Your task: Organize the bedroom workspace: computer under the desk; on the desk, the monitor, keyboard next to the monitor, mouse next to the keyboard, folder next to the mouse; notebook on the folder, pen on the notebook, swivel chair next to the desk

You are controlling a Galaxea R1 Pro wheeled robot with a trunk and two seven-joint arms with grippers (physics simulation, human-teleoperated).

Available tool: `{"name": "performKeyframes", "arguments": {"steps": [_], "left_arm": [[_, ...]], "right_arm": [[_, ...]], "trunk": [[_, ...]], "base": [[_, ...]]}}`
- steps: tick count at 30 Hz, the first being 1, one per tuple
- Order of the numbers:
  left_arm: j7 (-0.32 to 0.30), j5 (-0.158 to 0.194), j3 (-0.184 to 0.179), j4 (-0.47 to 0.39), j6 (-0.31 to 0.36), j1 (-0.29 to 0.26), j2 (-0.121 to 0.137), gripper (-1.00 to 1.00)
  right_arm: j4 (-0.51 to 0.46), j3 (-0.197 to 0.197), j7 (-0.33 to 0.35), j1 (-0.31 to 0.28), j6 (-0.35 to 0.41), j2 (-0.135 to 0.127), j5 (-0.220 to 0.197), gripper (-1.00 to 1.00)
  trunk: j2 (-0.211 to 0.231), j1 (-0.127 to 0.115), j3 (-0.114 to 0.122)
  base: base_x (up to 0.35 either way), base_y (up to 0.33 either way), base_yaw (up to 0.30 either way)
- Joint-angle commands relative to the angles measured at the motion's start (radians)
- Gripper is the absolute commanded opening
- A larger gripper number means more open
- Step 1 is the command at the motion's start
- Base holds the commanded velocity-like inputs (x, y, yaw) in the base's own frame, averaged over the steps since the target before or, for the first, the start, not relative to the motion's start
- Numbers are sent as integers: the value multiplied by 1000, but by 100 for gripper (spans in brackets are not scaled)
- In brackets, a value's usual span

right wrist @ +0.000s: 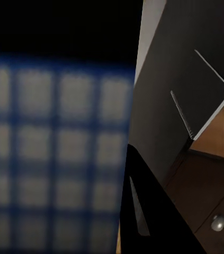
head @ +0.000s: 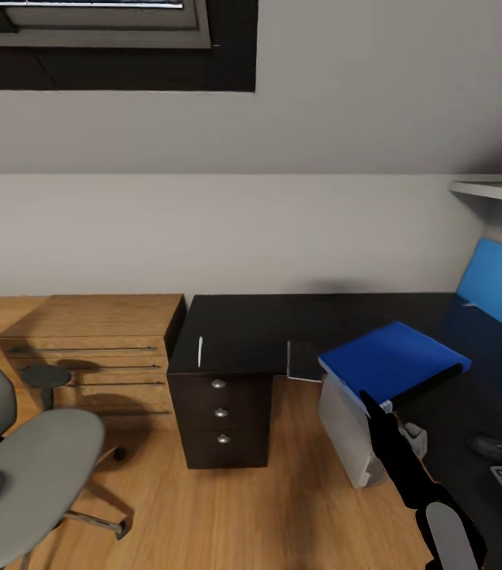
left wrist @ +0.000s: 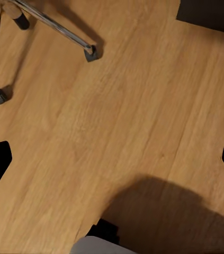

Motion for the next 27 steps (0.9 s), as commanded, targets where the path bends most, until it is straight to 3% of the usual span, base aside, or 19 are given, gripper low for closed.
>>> {"name": "performKeyframes", "arguments": {"steps": [1,5,12,22,27], "left_arm": [[6,11,-5,-1,-4,0,1,100],[6,11,-5,-1,-4,0,1,100],[6,11,-5,-1,-4,0,1,100],[6,11,-4,-1,-5,0,2,100],[5,11,-4,-1,-6,0,2,100]], "right_arm": [[0,-3,3,-2,9,1,-7,-100],[0,-2,3,-1,9,1,-6,-100],[-6,-4,7,-1,11,2,-10,-100],[-8,-5,21,-1,17,-2,-19,-100],[-5,1,25,-2,10,0,-51,-100]], "trunk": [[7,-4,2],[35,-19,15],[35,-19,14],[35,-19,14],[35,-19,14]], "base": [[0,0,-297],[0,0,-297],[0,0,-242],[0,0,-20],[0,0,0]]}}
